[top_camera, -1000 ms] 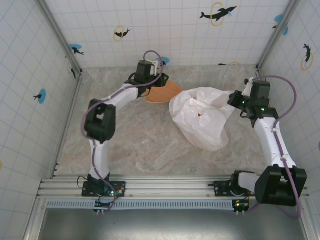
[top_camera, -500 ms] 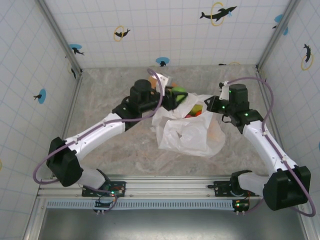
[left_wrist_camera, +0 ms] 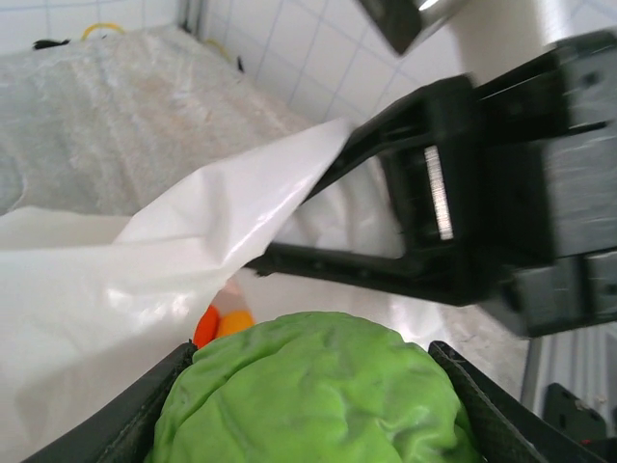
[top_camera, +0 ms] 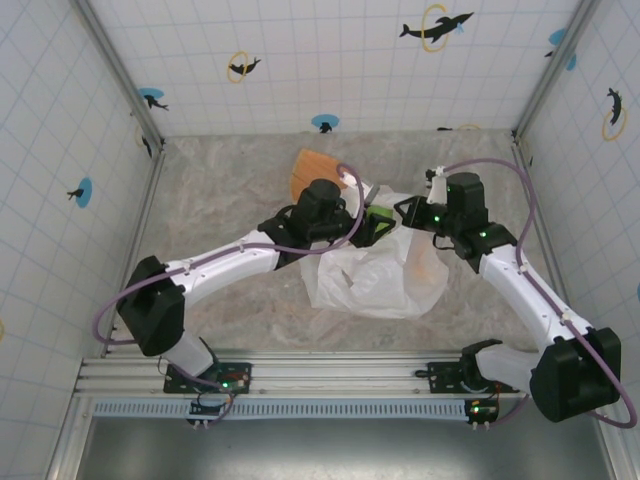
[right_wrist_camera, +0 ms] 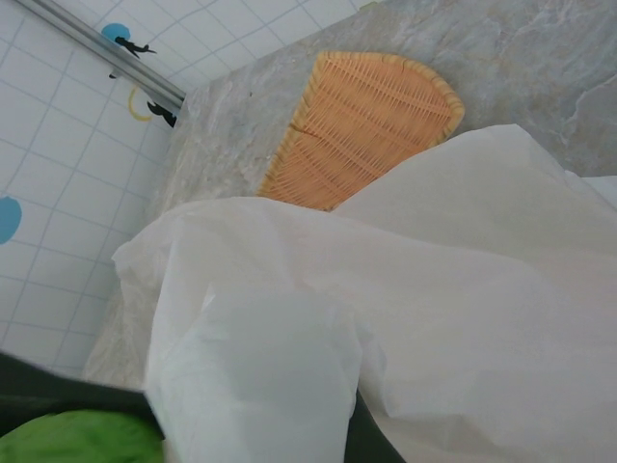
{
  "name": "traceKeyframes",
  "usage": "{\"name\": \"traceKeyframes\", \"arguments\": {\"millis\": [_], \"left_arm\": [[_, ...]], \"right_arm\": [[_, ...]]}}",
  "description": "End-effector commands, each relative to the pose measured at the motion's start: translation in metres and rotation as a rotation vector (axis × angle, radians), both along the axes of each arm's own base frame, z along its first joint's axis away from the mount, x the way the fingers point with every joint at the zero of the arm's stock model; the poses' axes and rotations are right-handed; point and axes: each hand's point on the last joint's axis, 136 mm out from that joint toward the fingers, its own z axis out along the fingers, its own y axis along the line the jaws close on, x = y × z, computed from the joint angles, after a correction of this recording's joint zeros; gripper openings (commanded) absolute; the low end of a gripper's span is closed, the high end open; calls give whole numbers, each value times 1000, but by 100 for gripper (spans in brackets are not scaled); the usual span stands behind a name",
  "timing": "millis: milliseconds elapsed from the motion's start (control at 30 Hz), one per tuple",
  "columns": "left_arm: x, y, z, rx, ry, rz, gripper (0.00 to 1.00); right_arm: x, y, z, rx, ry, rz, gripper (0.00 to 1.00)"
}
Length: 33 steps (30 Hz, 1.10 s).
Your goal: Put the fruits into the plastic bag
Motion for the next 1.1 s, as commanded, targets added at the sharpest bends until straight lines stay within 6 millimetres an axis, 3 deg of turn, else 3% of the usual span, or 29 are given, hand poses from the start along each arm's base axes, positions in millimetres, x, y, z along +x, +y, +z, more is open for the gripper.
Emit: {"name": "traceKeyframes", "arguments": {"millis": [0,267,433,600,733,1067], "left_arm": [[10,4,-25,64,-3,50,38],[14,4,-81,186,22,42,41],[-3,-13,-94,122,82,-70,46],[1,-23,-114,133,125,-70,51],[10,-23,-116,128,104,-29,60],[10,-23,-101,97,76,-28,75]], "right_arm": [[-3,3,6,16,-30,14,4],[0,3,10,19,-41,11,4],[6,-2,-2,13,-18,-35,4],[7,-6,-7,12,-6,-52,4],[9,-14,-6,10,-9,-73,4],[10,-32,-17,18,15,-107,4]]}}
